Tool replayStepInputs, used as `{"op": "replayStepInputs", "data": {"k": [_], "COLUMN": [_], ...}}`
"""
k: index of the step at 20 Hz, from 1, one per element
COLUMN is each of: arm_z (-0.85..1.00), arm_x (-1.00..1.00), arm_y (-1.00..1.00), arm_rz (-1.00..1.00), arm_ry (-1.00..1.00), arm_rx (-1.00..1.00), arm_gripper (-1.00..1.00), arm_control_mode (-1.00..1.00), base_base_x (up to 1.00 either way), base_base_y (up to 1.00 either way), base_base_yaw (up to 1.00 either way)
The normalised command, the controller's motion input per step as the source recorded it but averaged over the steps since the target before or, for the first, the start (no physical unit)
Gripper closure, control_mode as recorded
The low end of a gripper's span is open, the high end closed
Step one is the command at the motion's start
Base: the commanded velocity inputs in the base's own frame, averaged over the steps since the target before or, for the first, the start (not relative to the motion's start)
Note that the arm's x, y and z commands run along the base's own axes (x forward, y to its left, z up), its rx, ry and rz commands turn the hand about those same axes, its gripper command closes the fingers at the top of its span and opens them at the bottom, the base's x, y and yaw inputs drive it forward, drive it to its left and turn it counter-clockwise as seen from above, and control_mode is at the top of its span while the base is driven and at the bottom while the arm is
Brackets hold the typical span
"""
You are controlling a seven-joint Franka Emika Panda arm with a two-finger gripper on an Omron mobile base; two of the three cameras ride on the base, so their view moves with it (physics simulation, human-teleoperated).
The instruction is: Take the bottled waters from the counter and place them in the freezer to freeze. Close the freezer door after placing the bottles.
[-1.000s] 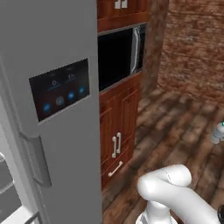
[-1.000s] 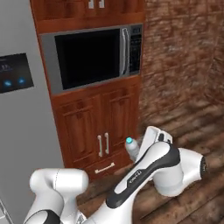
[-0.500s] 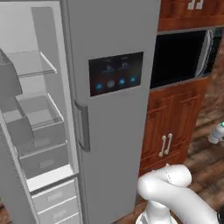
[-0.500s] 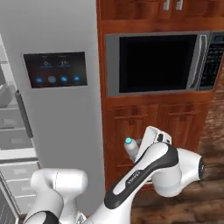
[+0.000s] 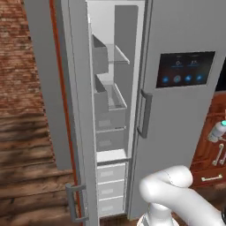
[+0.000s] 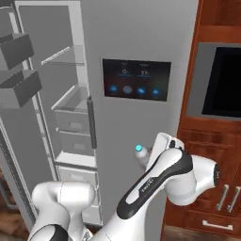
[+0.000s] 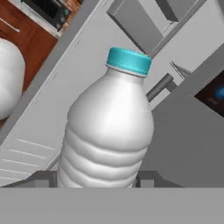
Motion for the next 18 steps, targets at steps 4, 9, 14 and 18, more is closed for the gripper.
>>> {"op": "replayStepInputs", "data": {"k": [4, 9, 14, 18], "arm_z": [0.00, 0.00, 0.00, 0.00], "arm_x": [0.00, 0.00, 0.00, 0.00], "arm_y": [0.00, 0.00, 0.00, 0.00], "arm_rz": [0.00, 0.00, 0.00, 0.00], "arm_ry": [0.00, 0.00, 0.00, 0.00], "arm_rx": [0.00, 0.00, 0.00, 0.00], "arm_gripper": [1.00, 1.00, 1.00, 1.00], "arm_control_mode": [1.00, 1.00, 1.00, 1.00], "base_base_x": [0.47, 0.26, 0.35, 0.03], "base_base_y": [0.50, 0.06, 0.28, 0.47], "base_base_yaw": [0.22, 0.03, 0.02, 0.10]}}
